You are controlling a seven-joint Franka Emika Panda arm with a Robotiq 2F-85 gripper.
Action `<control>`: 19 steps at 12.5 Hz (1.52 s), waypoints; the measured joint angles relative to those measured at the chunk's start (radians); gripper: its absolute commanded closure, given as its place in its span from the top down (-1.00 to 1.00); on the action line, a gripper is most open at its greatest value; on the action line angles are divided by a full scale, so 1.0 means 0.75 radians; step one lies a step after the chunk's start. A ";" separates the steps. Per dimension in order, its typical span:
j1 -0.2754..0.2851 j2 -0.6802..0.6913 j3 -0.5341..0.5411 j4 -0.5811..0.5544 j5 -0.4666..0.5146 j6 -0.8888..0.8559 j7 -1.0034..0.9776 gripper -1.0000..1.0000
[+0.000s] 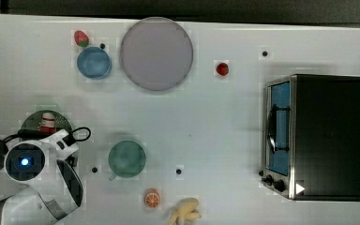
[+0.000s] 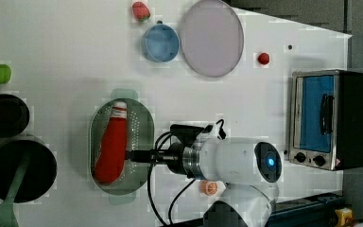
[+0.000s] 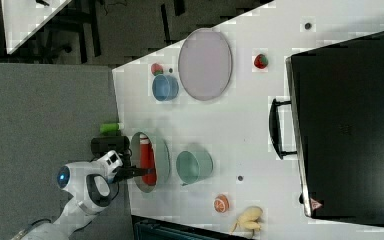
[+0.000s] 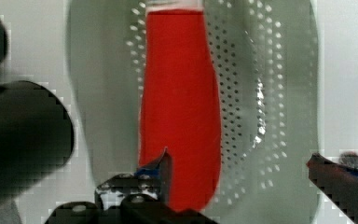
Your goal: Pick Ketchup from the table and place it in strainer.
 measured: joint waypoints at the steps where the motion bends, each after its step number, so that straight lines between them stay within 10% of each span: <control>1: -0.004 -0.035 -0.001 0.010 0.000 0.000 0.003 1.00; 7: -0.141 -0.360 -0.090 0.156 0.032 -0.248 0.027 1.00; 13: -0.305 -0.477 -0.514 0.518 0.059 -0.936 0.029 1.00; 15: -0.448 -0.541 -0.743 0.637 -0.031 -1.114 0.029 1.00; 19: -0.476 -0.533 -0.759 0.734 -0.140 -1.255 0.029 1.00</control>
